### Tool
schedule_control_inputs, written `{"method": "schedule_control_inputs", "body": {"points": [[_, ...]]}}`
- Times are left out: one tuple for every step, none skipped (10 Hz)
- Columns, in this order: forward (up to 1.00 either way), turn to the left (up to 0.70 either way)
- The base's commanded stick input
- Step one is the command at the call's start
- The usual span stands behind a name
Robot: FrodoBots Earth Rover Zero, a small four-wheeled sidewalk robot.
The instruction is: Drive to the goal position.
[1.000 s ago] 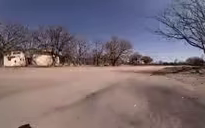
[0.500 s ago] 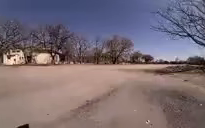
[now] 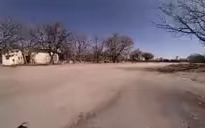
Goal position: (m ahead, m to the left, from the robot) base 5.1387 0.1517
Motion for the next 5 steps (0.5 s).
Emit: {"method": "schedule_control_inputs", "body": {"points": [[1.00,0.00],[1.00,0.00],[1.00,0.00],[1.00,-0.08],[1.00,-0.27]]}}
